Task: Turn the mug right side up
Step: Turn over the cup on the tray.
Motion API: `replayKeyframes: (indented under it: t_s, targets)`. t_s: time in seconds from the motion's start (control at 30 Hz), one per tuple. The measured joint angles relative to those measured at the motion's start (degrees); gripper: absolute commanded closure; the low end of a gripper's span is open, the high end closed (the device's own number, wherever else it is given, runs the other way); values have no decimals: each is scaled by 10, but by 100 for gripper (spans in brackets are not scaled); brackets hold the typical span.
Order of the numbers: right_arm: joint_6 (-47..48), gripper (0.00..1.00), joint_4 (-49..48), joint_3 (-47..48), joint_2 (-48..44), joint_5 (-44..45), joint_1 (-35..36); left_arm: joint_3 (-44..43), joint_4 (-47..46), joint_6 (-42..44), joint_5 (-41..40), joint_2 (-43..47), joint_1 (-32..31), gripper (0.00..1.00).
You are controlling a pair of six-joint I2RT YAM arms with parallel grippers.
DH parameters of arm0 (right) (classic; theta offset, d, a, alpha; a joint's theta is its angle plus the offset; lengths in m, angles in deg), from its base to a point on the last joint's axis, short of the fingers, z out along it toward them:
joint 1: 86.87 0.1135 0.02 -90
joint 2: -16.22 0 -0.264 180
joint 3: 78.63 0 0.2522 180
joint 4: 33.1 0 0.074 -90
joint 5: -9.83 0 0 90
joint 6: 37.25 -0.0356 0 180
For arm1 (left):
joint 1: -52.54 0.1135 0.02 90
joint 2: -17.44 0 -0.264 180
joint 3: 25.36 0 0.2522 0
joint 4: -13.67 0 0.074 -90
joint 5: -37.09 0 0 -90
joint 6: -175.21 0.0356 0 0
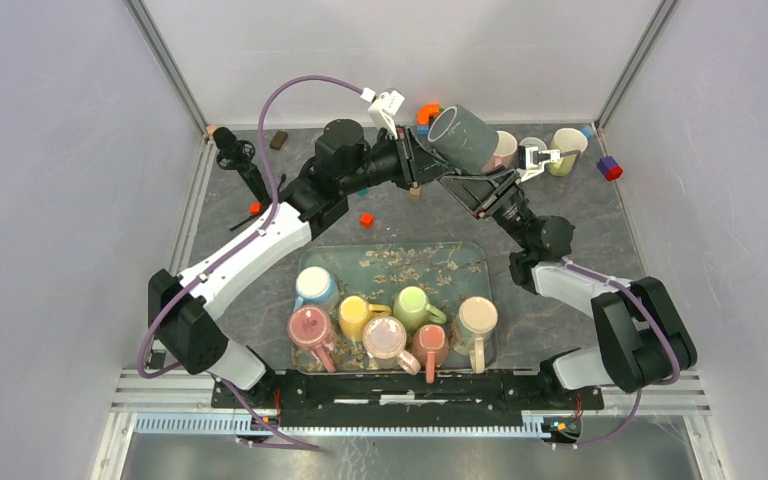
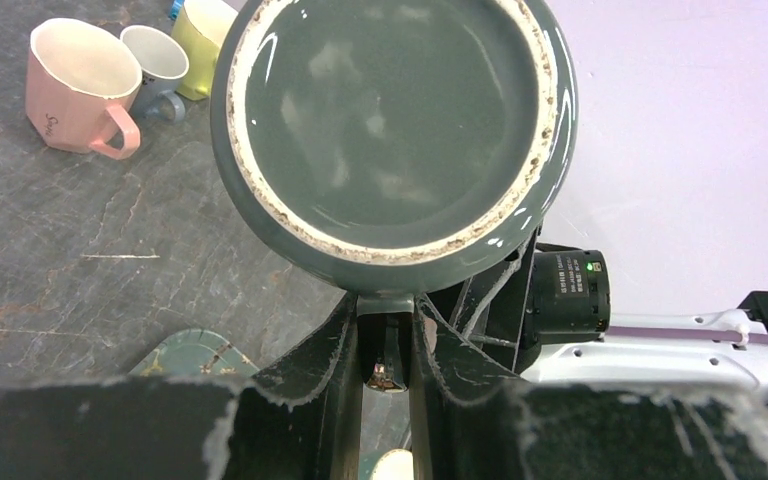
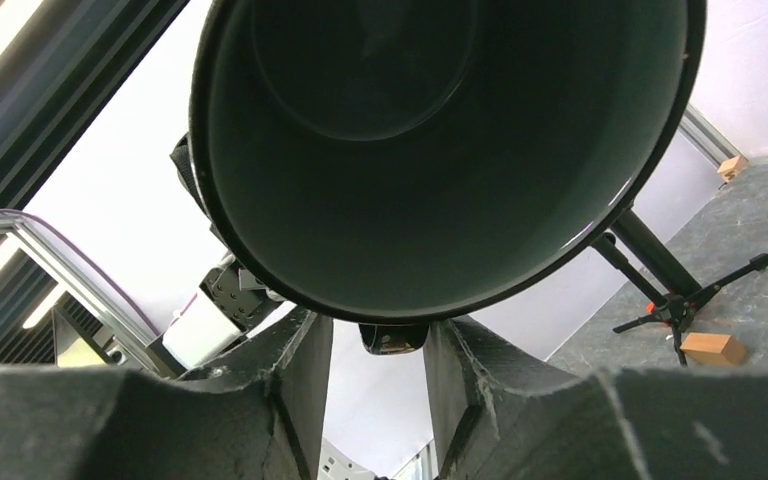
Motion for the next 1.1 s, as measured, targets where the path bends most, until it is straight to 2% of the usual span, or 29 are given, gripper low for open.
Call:
replayKeyframes:
  t_s: [0.13,0.43,0.57,0.83,1.1]
  targets:
    - [-3,69,0,4,3,-5,0,3,-5,-8,6,0,4,98]
    - [8,99,4,8,2,-13,0,19,-21,-15,15,9,7,98]
    - [38,100,40,8,-15,-18,0,28,-25,-15,15,13,8,98]
    - [140,100,157,8,-75,-16,1,39,-30,-15,12,13,9,67]
    - [251,100,277,8,-114,9,6,53,-18,-12,-2,8,9,53]
